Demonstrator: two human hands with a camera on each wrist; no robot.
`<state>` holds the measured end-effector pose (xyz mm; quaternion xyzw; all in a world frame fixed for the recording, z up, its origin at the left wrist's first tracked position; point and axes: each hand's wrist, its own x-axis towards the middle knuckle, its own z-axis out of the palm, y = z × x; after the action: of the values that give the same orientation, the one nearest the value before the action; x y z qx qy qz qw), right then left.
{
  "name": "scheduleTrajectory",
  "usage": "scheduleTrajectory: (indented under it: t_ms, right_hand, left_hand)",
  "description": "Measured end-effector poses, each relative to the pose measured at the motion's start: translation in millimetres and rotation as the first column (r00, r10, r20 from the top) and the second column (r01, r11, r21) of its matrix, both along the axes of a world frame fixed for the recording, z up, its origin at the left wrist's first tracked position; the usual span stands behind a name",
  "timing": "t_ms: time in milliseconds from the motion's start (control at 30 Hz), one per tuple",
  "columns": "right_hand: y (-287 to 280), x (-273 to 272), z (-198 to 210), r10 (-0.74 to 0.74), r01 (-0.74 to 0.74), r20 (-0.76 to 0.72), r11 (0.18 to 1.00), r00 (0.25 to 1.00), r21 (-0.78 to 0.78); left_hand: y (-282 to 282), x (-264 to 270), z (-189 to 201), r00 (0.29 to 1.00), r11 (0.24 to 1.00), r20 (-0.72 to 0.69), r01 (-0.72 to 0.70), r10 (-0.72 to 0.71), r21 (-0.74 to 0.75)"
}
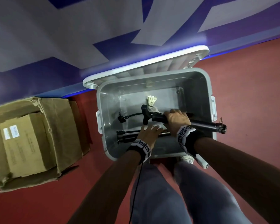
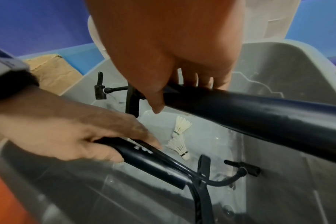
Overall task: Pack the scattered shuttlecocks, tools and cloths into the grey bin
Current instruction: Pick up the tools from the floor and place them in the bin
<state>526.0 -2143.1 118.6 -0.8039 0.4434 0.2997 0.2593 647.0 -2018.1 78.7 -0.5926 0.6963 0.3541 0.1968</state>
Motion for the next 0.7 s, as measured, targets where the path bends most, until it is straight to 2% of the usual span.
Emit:
scheduleTrajectory:
  t_ms: [100, 167, 233, 333, 467, 567, 700]
  right_hand:
    - [6.8, 15.8, 4.8, 0.042, -0.042, -0.015, 0.999, 0.999, -0.027]
    - [13.6, 27.8, 9.9, 0.075, -0.077, -0.030, 0.996, 0.997, -0.053]
    - [22.2, 41.3, 12.8, 0.105, -0.110, -0.065, 0.991, 0.992, -0.079]
    - [32.7, 59.7, 7.3, 0.130, -0.138, -0.091, 0.986, 0.987, -0.093]
    - [34.5, 65.6, -16.4, 0.136, -0.138, -0.084, 0.990, 0.987, -0.014]
    - [35.3, 56.0, -37.7, 0.136, -0.129, -0.064, 0.986, 0.989, 0.107]
    - [40.1, 42.6, -59.4, 0.116, -0.108, -0.017, 0.961, 0.993, 0.255]
  left_hand:
    - [5.2, 3.8, 5.4, 1.000, 1.000, 0.014, 0.015, -0.015, -0.018]
    - [11.0, 12.4, 10.9, 0.998, 0.999, 0.046, -0.044, 0.044, -0.005]
    - [21.3, 26.4, 17.1, 0.990, 0.993, 0.089, -0.112, 0.108, 0.045]
    - [38.4, 52.2, 26.3, 0.980, 0.982, 0.160, -0.141, 0.121, 0.122]
    - [56.1, 81.5, 33.6, 0.969, 0.978, 0.234, -0.120, 0.079, 0.168]
    - [69.5, 98.4, 30.5, 0.958, 0.966, 0.273, -0.148, 0.087, 0.212]
    - [79.9, 106.8, 27.9, 0.963, 0.967, 0.255, -0.146, 0.089, 0.210]
